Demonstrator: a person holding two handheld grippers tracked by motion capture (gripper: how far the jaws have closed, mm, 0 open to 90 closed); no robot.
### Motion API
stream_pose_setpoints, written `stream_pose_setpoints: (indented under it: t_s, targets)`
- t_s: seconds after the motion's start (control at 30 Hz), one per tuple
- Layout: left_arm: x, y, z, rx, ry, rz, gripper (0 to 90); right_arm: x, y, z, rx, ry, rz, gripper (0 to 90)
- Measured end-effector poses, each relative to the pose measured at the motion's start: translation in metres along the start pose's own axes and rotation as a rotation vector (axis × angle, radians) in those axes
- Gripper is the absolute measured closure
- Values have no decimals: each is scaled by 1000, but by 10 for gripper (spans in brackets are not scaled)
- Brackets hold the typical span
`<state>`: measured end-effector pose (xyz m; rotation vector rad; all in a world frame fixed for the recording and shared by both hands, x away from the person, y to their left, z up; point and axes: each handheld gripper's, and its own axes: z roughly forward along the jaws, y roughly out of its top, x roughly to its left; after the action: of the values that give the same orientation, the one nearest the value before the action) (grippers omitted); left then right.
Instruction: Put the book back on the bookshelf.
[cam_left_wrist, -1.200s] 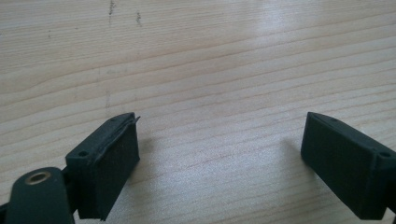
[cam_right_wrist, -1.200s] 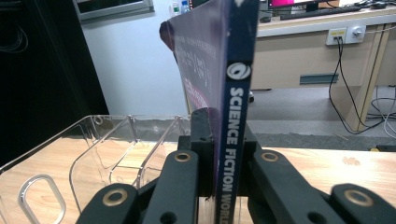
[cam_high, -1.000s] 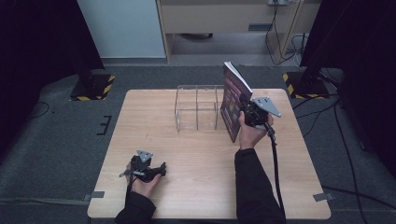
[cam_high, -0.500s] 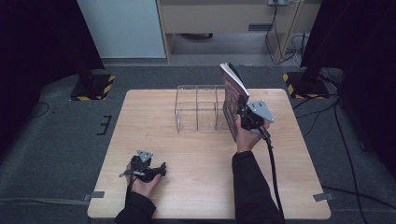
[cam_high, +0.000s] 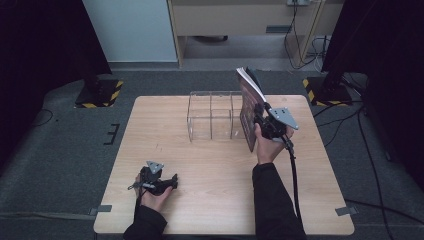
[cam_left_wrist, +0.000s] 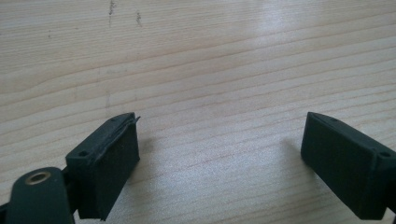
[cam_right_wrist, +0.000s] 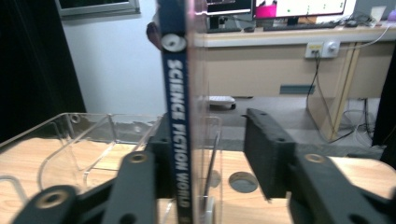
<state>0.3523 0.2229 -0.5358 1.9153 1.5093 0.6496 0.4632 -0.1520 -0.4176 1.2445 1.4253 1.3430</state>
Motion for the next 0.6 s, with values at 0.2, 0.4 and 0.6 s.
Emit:
stream_pose_setpoints:
  t_s: [0.2,0.4,0.6]
  targets:
    - [0,0,0,0,0,0,106,-4,-2,-1,21,14,0,416]
    - [0,0,0,0,0,0,106,-6,-3,-7,59,65,8,390]
    - [0,0,0,0,0,0,106,-10,-2,-16,66,87,7,342]
